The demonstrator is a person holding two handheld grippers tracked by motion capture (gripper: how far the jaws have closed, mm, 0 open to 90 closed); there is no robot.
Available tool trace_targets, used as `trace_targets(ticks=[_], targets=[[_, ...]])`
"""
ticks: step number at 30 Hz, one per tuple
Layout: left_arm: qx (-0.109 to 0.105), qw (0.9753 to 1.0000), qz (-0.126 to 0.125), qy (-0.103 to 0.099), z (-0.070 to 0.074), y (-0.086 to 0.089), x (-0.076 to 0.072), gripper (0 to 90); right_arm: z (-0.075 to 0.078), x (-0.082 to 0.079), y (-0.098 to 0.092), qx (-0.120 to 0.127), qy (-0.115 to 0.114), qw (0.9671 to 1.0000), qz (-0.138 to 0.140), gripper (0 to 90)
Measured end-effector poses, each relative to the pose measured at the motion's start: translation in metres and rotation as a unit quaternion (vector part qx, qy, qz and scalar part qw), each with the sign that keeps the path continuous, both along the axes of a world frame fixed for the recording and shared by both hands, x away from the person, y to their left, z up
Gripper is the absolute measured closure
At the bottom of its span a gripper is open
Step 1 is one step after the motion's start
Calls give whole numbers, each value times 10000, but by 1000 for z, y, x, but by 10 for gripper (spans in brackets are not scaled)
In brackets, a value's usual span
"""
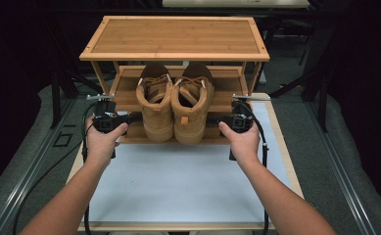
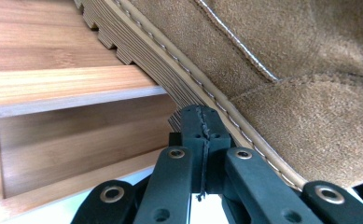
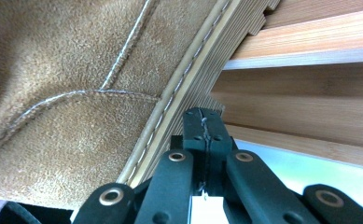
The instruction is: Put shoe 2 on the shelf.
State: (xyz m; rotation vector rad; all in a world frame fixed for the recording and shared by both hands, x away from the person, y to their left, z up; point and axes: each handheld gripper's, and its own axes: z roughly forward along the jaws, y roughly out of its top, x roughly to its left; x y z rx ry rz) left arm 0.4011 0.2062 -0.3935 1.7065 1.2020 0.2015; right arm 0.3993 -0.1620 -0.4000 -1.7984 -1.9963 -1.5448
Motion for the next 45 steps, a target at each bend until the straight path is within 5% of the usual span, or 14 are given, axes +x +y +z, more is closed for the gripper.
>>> trace_targets(ticks=[3, 7, 10, 11, 15, 17, 21, 25, 29, 30, 38, 43, 45], targets=[[-167, 9997, 71, -178, 12, -1, 1, 900, 7, -1, -2, 155, -38, 9999, -10, 900], [109, 9995, 115, -282, 21, -4, 7, 900, 16, 3, 1, 203, -289, 9994, -1, 900], [221, 9991, 245, -272, 18, -9, 16, 900, 14, 7, 3, 43, -209, 9997, -76, 900], [61, 9992, 273, -289, 16, -9, 22, 900, 14, 12, 4, 55, -222, 9996, -174, 900], [-13, 9993, 334, -176, 13, -11, 33, 900, 13, 23, 2, 65, -191, 9993, -326, 900], [-38, 9992, 365, -184, 13, -12, 38, 900, 12, 29, 2, 275, -187, 9990, -307, 900], [-80, 9988, 457, -167, 11, -14, 46, 900, 12, 37, 3, 181, -107, 9985, -498, 900], [-196, 9988, 437, -113, 10, -12, 50, 900, 10, 44, 0, 457, -51, 9976, -517, 900], [-252, 9993, 263, -73, 9, -7, 49, 900, 10, 45, 0, 322, -73, 9981, -523, 900], [-413, 9990, 182, 19, 10, -4, 49, 900, 10, 45, 0, 343, -51, 9980, -529, 900], [-221, 9997, -84, -15, 20, 4, 23, 900, 21, 28, -14, -61, -75, 9994, -337, 900], [-239, 9991, -343, 73, 7, 18, 0, 900, 18, 3, -28, -408, -188, 9987, -228, 900], [-167, 9992, -344, 129, -10, 32, -14, 900, 9, -15, -40, -775, -272, 9963, -244, 900]])
